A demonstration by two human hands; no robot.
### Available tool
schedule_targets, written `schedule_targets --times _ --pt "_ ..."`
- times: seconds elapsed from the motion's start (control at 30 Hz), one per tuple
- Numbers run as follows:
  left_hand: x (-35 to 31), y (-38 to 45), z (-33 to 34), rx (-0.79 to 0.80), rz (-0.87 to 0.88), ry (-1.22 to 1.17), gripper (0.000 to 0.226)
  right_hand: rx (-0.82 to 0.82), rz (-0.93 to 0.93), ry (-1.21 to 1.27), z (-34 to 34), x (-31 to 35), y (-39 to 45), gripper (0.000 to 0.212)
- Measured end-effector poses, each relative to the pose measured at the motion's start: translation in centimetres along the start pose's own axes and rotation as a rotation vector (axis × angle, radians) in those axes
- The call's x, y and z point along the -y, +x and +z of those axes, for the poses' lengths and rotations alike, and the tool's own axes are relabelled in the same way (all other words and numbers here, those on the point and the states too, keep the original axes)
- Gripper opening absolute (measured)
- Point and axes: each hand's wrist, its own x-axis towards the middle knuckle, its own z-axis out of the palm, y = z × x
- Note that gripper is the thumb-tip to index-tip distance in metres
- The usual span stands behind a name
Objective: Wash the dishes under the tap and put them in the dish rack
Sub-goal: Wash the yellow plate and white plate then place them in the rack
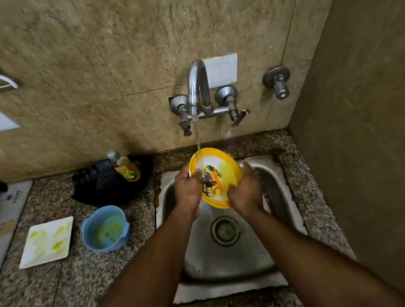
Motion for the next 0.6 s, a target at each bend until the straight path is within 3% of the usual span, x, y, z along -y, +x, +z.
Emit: schedule_targets --times 0.07,0.17,0.3,0.5,0.6 --pt "0.2 0.4 -0.7 -0.066 0.015 -0.014 0.023 0.071 -0.26 -0.171 0.6 0.5 -0.8 0.066" --pt "0.8 1.0 -1.2 -0.086 0.024 -0.043 0.046 0.234 -0.406 -0.388 1.6 1.1 -1.5 0.065" --pt "1.7 0.7 -1.5 -0.076 -0.06 -0.093 0.042 0.517 -0.534 -0.25 1.6 2.5 -3.5 0.055" --pt "4.5 -1.0 -0.8 -0.027 -0.176 -0.142 0.028 0.453 -0.19 -0.549 2.4 1.1 -1.8 0.072" --pt "4.1 -0.9 -0.1 -0.02 -0.174 -0.133 0.027 0.466 -0.217 -0.47 3.4 2.1 -0.6 0.072"
